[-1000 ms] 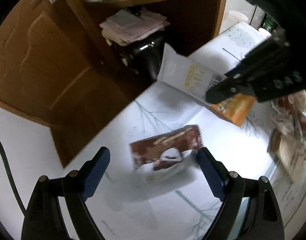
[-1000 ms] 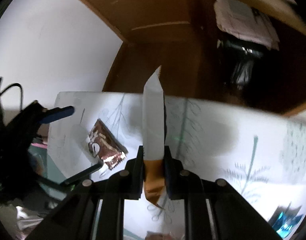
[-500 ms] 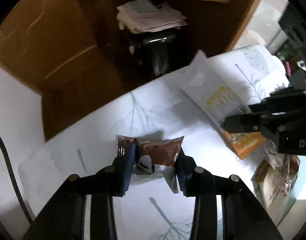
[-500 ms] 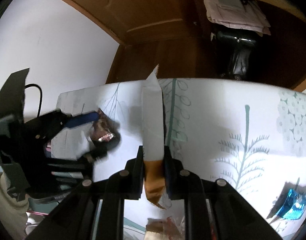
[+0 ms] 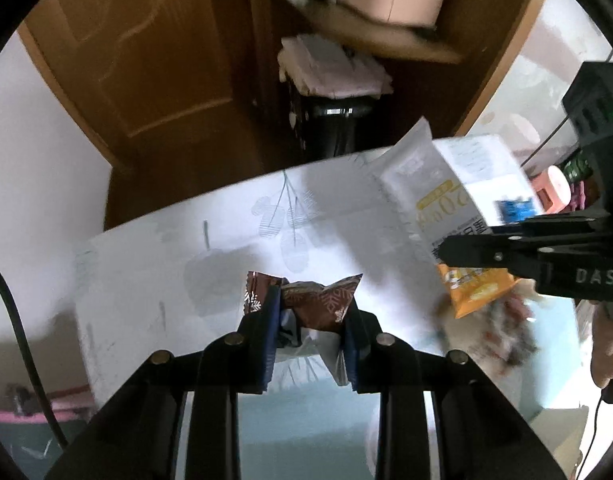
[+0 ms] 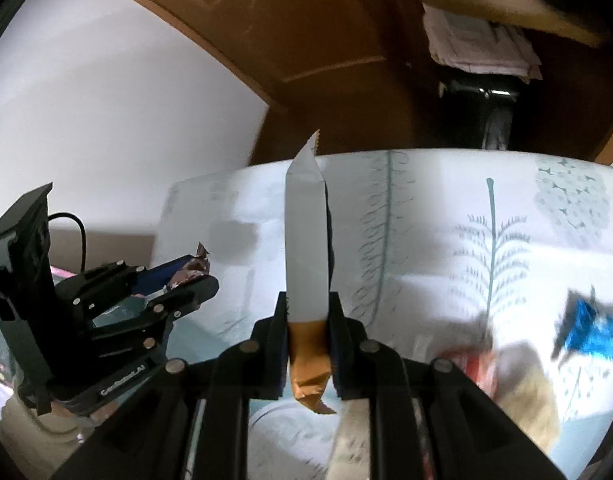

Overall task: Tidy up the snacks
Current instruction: 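Carry both snacks over the white tray and open both tools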

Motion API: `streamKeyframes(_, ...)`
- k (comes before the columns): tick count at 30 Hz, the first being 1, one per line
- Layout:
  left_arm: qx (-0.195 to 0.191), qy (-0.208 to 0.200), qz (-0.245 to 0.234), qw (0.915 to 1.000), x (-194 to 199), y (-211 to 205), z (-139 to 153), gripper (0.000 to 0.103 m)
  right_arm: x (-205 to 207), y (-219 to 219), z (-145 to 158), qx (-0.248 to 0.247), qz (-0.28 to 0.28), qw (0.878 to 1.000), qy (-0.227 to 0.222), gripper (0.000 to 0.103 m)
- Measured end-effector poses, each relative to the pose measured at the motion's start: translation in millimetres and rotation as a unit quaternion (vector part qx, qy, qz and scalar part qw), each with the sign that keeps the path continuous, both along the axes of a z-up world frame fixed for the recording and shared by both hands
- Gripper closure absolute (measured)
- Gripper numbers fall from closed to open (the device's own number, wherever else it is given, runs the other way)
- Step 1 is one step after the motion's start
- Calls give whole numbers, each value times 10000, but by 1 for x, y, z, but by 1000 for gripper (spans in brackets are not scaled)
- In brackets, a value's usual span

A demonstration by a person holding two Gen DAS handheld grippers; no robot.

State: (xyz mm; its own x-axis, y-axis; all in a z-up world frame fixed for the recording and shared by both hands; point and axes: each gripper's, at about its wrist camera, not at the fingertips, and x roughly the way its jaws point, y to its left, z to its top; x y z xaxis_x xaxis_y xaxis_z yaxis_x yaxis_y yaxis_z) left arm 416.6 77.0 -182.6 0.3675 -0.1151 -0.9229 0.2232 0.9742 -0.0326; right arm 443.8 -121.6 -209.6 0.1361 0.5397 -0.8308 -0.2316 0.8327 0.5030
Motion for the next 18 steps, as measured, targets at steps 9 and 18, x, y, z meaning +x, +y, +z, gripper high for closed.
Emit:
streamKeyframes(9,-180,-447,-3,9988,-97,-25,94,78,-88,-18,91,500,1,9978,-427,87)
streamKeyframes(18,-327,-734,95,9967,-207,-48,147,78,-210,-40,170,475,26,9925,-1128,86)
